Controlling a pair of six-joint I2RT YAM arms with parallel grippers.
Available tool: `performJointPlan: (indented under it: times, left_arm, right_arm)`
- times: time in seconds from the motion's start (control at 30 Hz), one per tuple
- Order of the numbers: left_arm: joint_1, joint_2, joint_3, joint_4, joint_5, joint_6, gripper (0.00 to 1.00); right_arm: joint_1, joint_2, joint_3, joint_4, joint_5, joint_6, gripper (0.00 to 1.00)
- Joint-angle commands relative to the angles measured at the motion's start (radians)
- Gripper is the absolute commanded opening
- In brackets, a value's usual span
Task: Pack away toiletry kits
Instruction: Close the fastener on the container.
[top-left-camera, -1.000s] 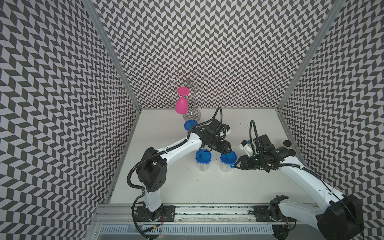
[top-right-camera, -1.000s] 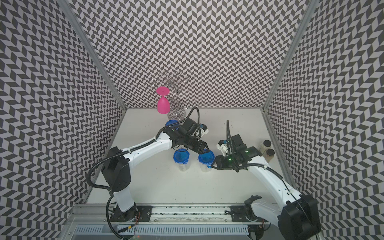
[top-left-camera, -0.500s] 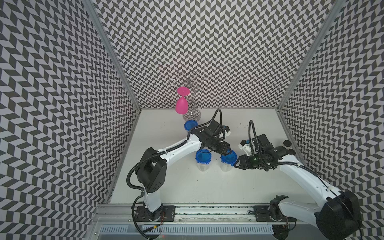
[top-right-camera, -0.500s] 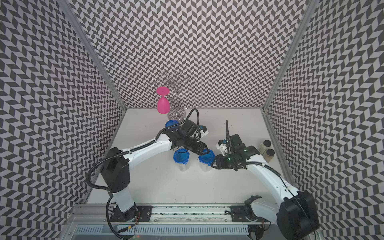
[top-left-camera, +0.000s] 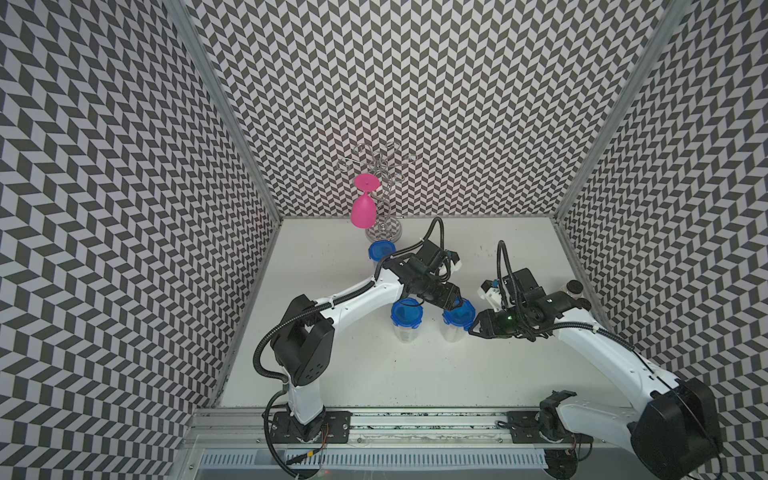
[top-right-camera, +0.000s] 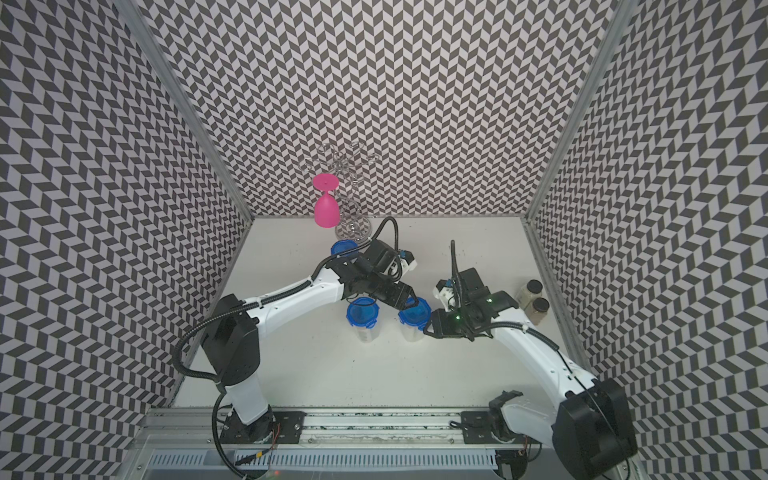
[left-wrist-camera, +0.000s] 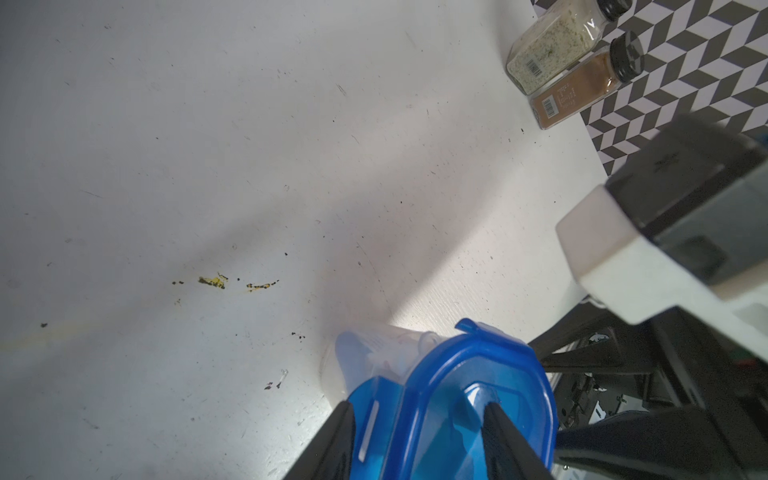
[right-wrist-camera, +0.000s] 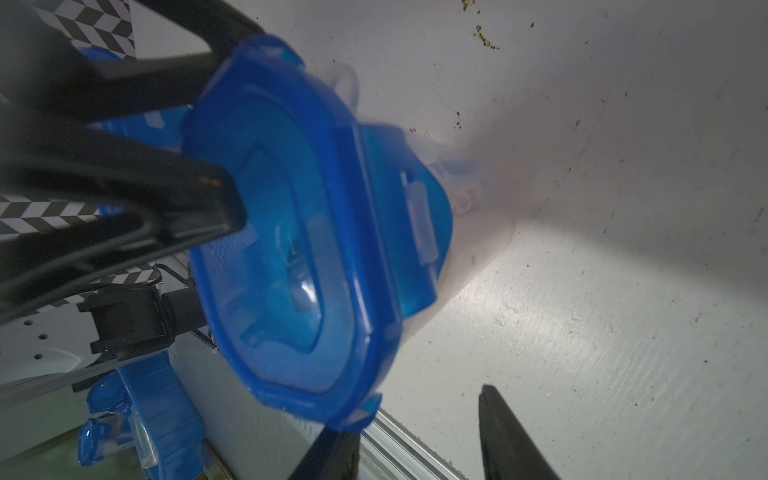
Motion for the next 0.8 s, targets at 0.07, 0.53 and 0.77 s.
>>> performJointPlan:
  times: [0.07, 0.53, 0.77]
  left_arm:
    - [-0.038, -0.023, -0.035, 0.018, 0.091, -0.010, 0.52]
    - [-0.033, -0.020, -0.050, 0.033, 0.126, -0.018, 0.51]
    - [-0.033, -0.018, -0.043, 0.022, 0.105, -0.018, 0.51]
  right_arm:
    - [-0.009, 0.022, 0.001, 0.160, 0.055, 0.019, 0.44]
    - [-0.027, 0.016, -0.042, 0.221, 0.061, 0.039, 0.41]
    - [-0.031, 0.006, -0.046, 0.217, 0.055, 0.033, 0.41]
